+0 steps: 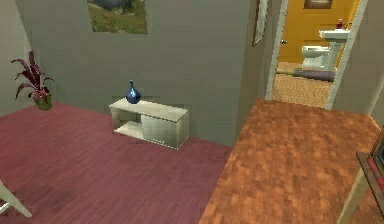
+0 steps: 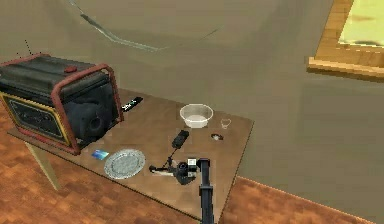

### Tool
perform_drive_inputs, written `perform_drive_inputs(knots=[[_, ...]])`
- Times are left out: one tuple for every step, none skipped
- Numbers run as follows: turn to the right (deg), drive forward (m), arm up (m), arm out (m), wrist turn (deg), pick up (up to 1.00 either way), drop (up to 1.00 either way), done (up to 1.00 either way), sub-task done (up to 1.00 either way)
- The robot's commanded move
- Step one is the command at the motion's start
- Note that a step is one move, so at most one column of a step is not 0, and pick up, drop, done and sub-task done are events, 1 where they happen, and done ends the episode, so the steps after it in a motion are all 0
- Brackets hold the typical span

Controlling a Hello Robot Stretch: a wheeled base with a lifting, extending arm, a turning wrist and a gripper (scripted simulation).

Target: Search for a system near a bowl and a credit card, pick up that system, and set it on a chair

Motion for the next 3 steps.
perform_drive_inputs(knots=[[0.0, 0.0, 0.0, 0.0, 0.0, 1.0, 0.0, 0.0, 0.0], [0.0, 0.0, 0.1, 0.0, 0.0, 0.0, 0.0, 0.0, 0.0], [0.0, 0.0, 0.36, 0.0, 0.0, 0.0, 0.0, 0.0, 0.0]])
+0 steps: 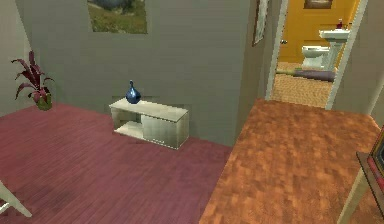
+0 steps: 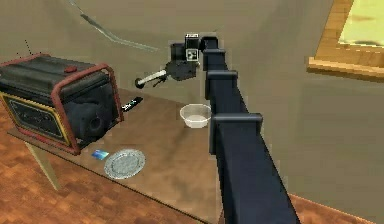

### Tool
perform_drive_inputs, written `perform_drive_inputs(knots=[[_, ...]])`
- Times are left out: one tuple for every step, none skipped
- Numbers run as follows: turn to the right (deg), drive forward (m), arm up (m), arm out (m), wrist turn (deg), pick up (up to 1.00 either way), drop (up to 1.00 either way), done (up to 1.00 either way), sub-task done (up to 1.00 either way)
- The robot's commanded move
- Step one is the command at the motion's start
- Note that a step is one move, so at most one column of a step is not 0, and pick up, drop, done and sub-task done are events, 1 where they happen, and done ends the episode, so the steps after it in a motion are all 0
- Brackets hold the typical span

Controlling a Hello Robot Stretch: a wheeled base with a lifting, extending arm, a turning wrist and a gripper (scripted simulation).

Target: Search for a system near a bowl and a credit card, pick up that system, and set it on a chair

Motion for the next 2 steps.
perform_drive_inputs(knots=[[0.0, 0.0, 0.0, 0.0, -45.0, 0.0, 0.0, 0.0, 0.0], [0.0, 0.0, 0.0, 0.0, -45.0, 0.0, 0.0, 0.0, 0.0]])
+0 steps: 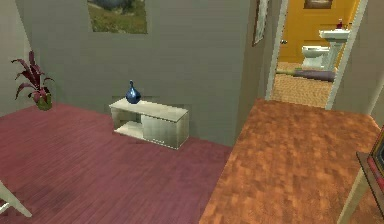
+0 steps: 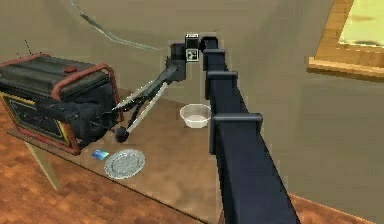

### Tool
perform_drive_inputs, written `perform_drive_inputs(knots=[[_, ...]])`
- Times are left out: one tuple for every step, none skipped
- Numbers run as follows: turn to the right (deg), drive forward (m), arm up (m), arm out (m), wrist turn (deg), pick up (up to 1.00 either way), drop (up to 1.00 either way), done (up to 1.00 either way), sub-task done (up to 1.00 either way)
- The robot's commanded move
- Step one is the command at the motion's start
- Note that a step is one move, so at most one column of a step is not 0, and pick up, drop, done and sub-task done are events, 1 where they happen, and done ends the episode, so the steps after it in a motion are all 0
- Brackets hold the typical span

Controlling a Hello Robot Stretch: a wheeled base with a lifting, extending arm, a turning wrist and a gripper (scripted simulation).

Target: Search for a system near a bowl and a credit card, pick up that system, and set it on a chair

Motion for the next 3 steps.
perform_drive_inputs(knots=[[0.0, 0.0, 0.0, 0.0, -3.0, 0.0, 0.0, 0.0, 0.0], [0.0, 0.0, 0.0, -0.44, 0.0, 0.0, 0.0, 0.0, 0.0], [-45.0, 0.0, 0.0, 0.0, 0.0, 0.0, 0.0, 0.0, 0.0]])
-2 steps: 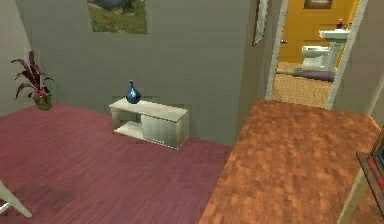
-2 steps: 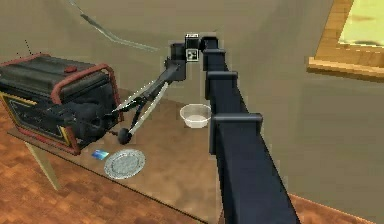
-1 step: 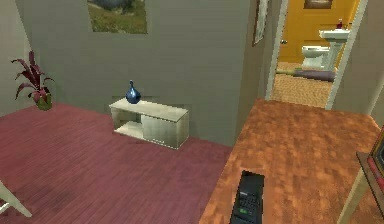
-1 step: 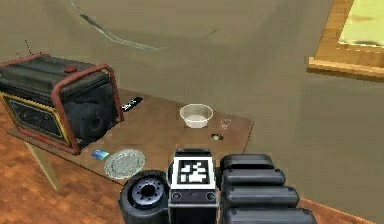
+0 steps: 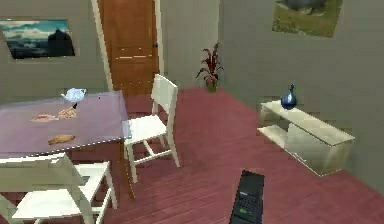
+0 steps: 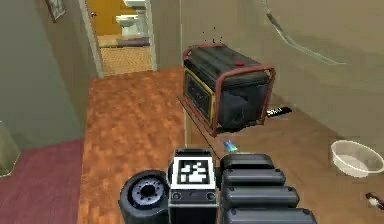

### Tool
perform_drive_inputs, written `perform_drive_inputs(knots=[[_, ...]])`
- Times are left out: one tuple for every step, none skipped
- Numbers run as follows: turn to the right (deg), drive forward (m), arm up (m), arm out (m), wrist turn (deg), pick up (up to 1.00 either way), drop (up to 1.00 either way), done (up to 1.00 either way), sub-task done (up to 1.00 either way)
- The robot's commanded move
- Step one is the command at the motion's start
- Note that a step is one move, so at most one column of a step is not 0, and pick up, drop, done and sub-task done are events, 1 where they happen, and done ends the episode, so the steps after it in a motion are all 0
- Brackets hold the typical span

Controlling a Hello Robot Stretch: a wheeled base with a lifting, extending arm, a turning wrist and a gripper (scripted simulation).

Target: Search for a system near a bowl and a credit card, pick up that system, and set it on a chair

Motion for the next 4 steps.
perform_drive_inputs(knots=[[-45.0, 0.0, 0.0, 0.0, 0.0, 0.0, 0.0, 0.0, 0.0], [-42.0, 0.0, 0.0, 0.0, 0.0, 0.0, 0.0, 0.0, 0.0], [0.0, 0.85, 0.0, 0.0, 0.0, 0.0, 0.0, 0.0, 0.0], [45.0, 0.0, 0.0, 0.0, 0.0, 0.0, 0.0, 0.0, 0.0]])
